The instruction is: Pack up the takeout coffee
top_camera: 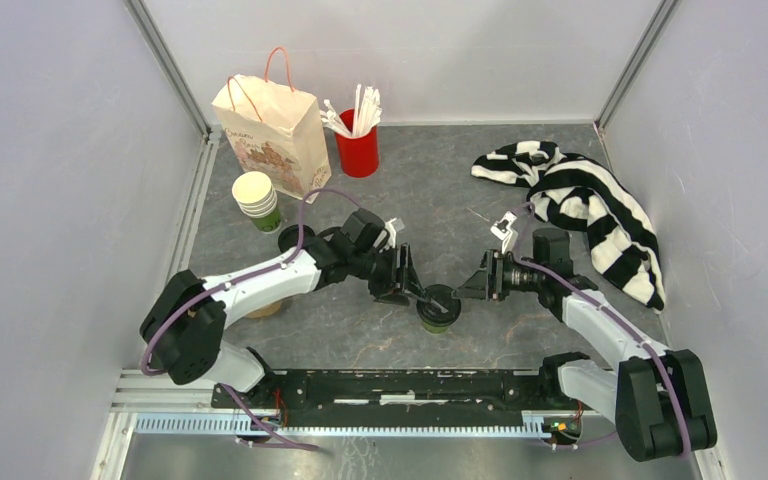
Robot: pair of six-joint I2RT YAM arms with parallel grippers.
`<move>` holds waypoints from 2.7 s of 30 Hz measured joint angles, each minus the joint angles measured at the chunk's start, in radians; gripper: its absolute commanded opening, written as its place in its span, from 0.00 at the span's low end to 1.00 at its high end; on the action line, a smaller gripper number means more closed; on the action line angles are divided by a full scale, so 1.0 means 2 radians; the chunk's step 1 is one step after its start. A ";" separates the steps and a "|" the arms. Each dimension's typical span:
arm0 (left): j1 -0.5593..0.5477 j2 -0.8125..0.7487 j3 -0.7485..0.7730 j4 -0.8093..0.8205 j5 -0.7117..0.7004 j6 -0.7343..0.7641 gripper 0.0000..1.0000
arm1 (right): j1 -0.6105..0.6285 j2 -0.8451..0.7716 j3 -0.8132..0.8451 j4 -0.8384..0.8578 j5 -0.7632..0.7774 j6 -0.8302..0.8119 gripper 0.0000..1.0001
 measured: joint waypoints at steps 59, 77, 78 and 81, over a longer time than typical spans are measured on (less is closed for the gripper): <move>-0.001 0.009 0.117 -0.066 -0.011 0.015 0.87 | 0.026 0.017 0.157 -0.221 0.127 -0.108 0.98; -0.001 -0.188 0.161 -0.168 -0.248 0.035 0.92 | 0.347 0.073 0.358 -0.412 0.437 -0.119 0.98; -0.001 -0.193 0.161 -0.169 -0.257 0.035 0.92 | 0.363 0.085 0.364 -0.417 0.452 -0.117 0.98; -0.001 -0.203 0.161 -0.175 -0.277 0.036 0.93 | 0.394 0.105 0.373 -0.429 0.485 -0.111 0.98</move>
